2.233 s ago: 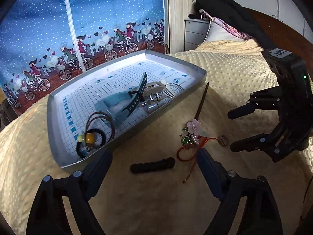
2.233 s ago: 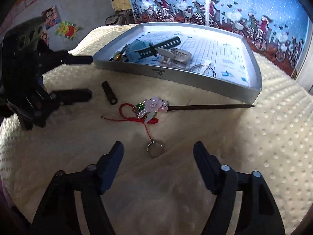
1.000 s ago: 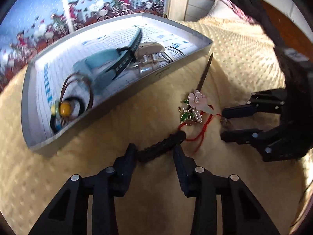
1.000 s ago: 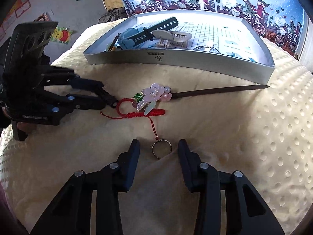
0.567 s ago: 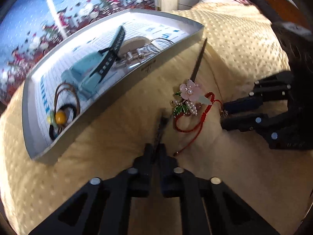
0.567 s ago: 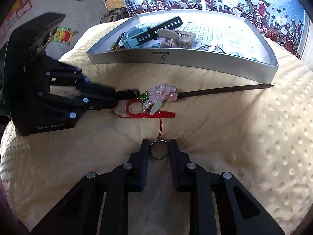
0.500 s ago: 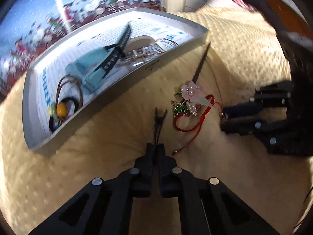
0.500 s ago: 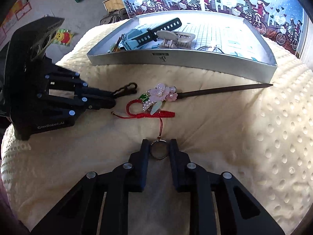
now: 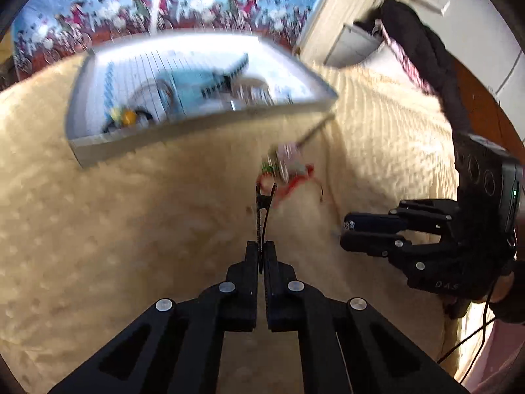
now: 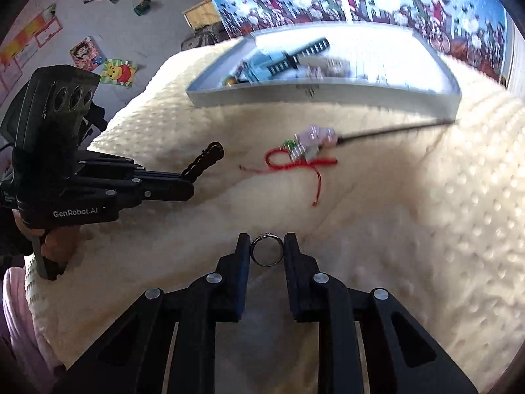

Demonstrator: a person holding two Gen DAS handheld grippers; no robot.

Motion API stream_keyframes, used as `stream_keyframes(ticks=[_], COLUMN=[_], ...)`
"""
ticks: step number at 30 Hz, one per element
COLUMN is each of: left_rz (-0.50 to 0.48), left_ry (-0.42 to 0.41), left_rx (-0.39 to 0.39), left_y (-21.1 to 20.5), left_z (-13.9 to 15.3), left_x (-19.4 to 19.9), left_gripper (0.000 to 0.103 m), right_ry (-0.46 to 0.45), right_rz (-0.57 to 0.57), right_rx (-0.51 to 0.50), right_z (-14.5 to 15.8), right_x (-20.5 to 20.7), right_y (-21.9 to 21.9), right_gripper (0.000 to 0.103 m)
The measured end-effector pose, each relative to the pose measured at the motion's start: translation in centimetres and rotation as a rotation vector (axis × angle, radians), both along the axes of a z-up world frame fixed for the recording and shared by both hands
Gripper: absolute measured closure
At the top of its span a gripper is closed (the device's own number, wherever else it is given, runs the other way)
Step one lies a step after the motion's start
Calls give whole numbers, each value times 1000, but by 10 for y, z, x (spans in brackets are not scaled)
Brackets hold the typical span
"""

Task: Organize jewelry
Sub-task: 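Carry the clip into the tray with left tool while right tool drops the ring there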

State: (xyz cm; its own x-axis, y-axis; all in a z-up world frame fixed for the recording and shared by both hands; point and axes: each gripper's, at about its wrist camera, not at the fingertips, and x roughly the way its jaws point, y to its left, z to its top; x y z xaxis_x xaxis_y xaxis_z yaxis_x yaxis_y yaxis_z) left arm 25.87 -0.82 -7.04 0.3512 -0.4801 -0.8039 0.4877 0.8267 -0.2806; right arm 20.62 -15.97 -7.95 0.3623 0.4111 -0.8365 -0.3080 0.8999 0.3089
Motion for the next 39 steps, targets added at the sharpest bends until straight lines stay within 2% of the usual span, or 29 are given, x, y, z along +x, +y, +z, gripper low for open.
stream_keyframes(ticks=[4,6,8,12,17,21,23,31,34,35,36,37,39], left_rz=[97,168,230,311,334,341,337,321,313,312,312,311,312], left_ry=[-94,-167,-202,-176,-128,-76,-81,-90,-72,-70,-73,-77,-91], left_rx=[-19,-2,20,39,100,98,93,118,114,114,112,105,77], left_y=[14,19,24,31,35,36,36,20,17,17,17,17,19], left_z=[23,35,40,41,26,14,10,1,-1,-1,0,0,3], left_x=[21,36,52,88,114,121,120,117,115,115,114,112,108], left_gripper=[99,99,99,99,99,99,99,99,98,98,97,95,83], right_ry=[-70,-104,-130,-140,-83,-41,-29,-70,-74,-80,-86,-101,-126], right_rz=[-4,-16,-26,-54,-155,-247,-261,-226,-223,-225,-228,-230,-243], right_rx=[-14,-11,-30,-73,-65,-43,-48,-90,-79,-80,-84,-81,-78], right_z=[22,34,43,52,33,11,4,4,7,9,11,13,18], right_x=[26,42,63,106,145,151,150,144,142,141,140,137,133], right_y=[3,3,3,11,7,-7,-10,-8,-9,-9,-9,-10,-14], right_gripper=[85,85,85,85,85,85,85,84,71,62,60,59,56])
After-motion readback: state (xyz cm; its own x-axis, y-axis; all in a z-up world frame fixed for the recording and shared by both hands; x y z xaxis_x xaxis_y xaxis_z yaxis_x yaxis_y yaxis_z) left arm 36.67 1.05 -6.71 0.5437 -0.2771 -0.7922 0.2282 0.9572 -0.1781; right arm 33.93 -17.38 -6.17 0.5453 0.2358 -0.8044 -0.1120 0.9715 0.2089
